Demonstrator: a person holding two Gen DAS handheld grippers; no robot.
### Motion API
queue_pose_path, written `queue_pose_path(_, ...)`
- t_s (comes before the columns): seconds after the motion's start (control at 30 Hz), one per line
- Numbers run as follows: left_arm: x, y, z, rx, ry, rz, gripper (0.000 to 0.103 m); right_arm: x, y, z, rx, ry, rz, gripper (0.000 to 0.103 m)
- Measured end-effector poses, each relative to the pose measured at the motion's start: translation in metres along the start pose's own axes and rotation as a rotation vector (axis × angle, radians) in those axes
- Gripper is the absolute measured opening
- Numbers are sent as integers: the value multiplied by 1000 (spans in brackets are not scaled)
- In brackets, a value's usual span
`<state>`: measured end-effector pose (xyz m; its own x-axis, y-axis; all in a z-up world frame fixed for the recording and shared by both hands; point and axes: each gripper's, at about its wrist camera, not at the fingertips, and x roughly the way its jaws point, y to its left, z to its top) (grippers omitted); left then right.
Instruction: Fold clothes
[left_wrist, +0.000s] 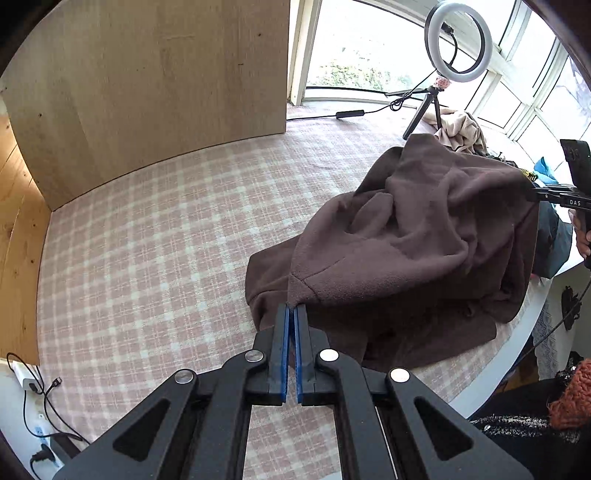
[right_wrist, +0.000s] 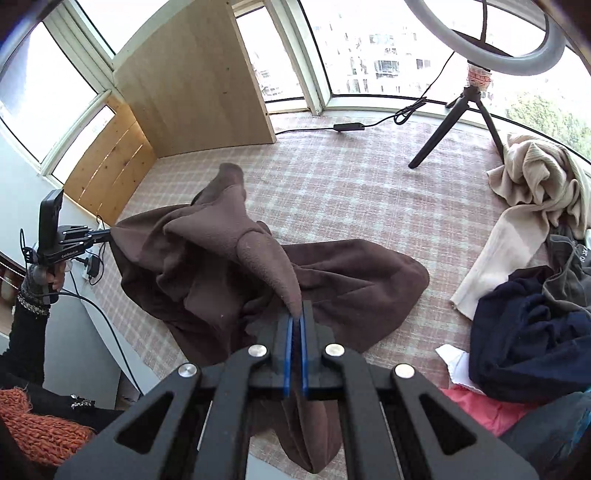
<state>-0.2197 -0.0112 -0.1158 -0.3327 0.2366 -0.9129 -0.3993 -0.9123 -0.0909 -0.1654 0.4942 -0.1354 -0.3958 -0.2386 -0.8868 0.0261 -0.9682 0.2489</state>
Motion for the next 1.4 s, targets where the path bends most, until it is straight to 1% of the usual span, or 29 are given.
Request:
queue_pose_path(0.03,11,7,-2,-3,30,25,6,14,-4,-5,-17,65,-89,6)
queue_pose_path(0.07,27,9,-4,10,74,50,8,29,-9,-9,-35,131,-177,18)
queue_pose_path(0.1,42,10,-7,24,117,77,9,43,-13,-14,-52,196,-266,24)
queue_pose_path(0.13,52,8,-11,39,148,103,8,57,-18,-18,-70,261,-354,25)
queue_pose_path(0.2,55,1,-15,48,150,96,8,60,-17,-22,-76,255,-301,25)
queue_pose_path(0.23,49,-5,-14,53,127,72,8,56,-14,-21,-67,222,-253,26)
queue_pose_path(0.3,34,-22,-7,97,74,46,10,45,-2,-11,-71,140,-191,34)
queue_pose_path(0.33,26,-32,-1,130,44,39,16,43,7,-2,-91,97,-171,40)
queue_pose_path(0.37,22,-42,8,162,19,29,21,41,17,8,-113,54,-153,40)
queue_pose_path(0.4,24,-51,19,197,11,16,31,42,26,18,-143,27,-133,41)
queue_pose_path(0.43,25,-61,30,232,3,3,36,49,37,27,-172,20,-113,44)
queue_pose_path(0.47,28,-71,40,265,0,-11,36,56,48,37,-201,14,-92,49)
queue_pose_path(0.57,59,-96,64,342,46,-70,35,84,73,63,-268,10,-38,57)
queue_pose_path(0.63,85,-106,74,355,87,-104,35,112,83,77,-294,49,-4,57)
queue_pose_path(0.77,125,-116,85,350,144,-110,34,159,94,96,-338,90,-3,57)
queue_pose_path(0.8,133,-117,87,345,155,-113,27,166,95,98,-336,90,23,57)
queue_pose_path(0.83,132,-114,88,326,154,-122,9,171,94,99,-332,87,51,56)
queue_pose_path(0.9,129,-107,90,288,153,-139,5,176,90,99,-309,110,115,14)
queue_pose_path(0.93,126,-104,90,273,149,-146,4,170,89,99,-304,106,139,7)
queue_pose_path(0.97,113,-101,90,274,128,-147,4,162,88,98,-301,101,163,7)
queue_pose_path(1.07,66,-89,97,243,51,-150,4,116,89,104,-313,20,218,7)
queue_pose_path(1.17,36,-73,122,213,-48,-141,4,83,78,134,-248,-79,275,7)
queue_pose_path(1.2,40,-67,136,199,-78,-116,5,83,71,148,-199,-114,266,10)
queue_pose_path(1.23,53,-58,151,175,-84,-71,9,91,64,162,-164,-133,217,27)
queue_pose_path(1.27,66,-51,159,157,-51,-26,10,104,56,174,-144,-122,114,50)
queue_pose_path(1.3,80,-43,167,140,-18,18,12,118,47,183,-120,-93,16,53)
queue_pose_path(1.33,91,-36,173,124,12,57,11,129,37,185,-99,-56,-27,53)
queue_pose_path(1.37,91,-29,169,111,22,67,10,135,26,181,-75,-18,-15,53)
queue_pose_path(1.4,83,-22,160,102,10,43,12,133,16,170,-57,-2,24,53)
